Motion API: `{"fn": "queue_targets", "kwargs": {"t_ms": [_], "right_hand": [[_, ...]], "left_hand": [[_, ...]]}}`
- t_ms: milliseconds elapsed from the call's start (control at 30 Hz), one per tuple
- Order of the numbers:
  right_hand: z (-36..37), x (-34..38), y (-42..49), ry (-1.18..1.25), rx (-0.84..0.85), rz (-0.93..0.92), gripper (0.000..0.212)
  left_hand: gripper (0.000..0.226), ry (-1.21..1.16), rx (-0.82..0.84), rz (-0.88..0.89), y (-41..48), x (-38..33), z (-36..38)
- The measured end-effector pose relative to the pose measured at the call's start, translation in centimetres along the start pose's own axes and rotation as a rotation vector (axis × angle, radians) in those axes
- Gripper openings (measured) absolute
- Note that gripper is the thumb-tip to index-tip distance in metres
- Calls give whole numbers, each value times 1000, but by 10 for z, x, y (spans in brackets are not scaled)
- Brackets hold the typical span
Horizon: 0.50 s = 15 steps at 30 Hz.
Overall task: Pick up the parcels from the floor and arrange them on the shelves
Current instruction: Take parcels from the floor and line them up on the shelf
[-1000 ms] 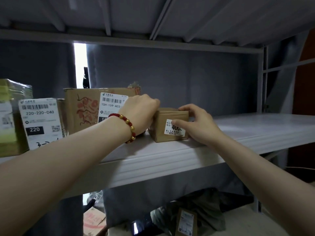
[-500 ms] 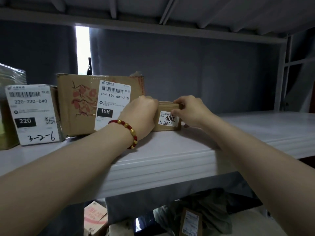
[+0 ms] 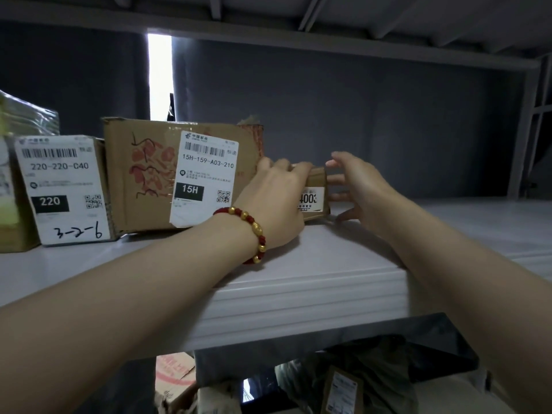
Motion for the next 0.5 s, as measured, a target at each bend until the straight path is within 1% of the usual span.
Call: {"fn": "queue_targets", "kwargs": {"t_ms": [67,133,167,233,300,333,400,500], "right_hand": [[1,-4,-3,132,87,60,33],[0,-5,-7,274,131,78,35],[-3,-3,-8,322,113,69,34],[-17,2,-7,384,-8,1,30],[-34,8,-6,483,-133,-97,25],[-40,9,-5,539,-158,-129,24],[-41,10,-4,624,-142,-154,23],[-32,13,-3,646,-61,-163,14]], "left_hand": [[73,32,2,0,0,0,0],[75,38,-16,4,0,1,-2],[75,31,-38,8,0,1,-4],[77,-19,-76,7,0,2,-7],[81,-188,-73,-25,-1,3,-2],[81,-275,-54,-56,-2,4,3],[71,-321,-42,-104,-3,8,8],[53,-264,-97,-165,-5,20,2]]}}
Point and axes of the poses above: each hand's wrist, its own y-axis towards the middle knuckle, its own z-axis out of the palm, x = y × z, the point moved 9 cm from there along y, towards the middle knuckle, and after that the axes turned 12 degrees about z, right-handed, at the moved point
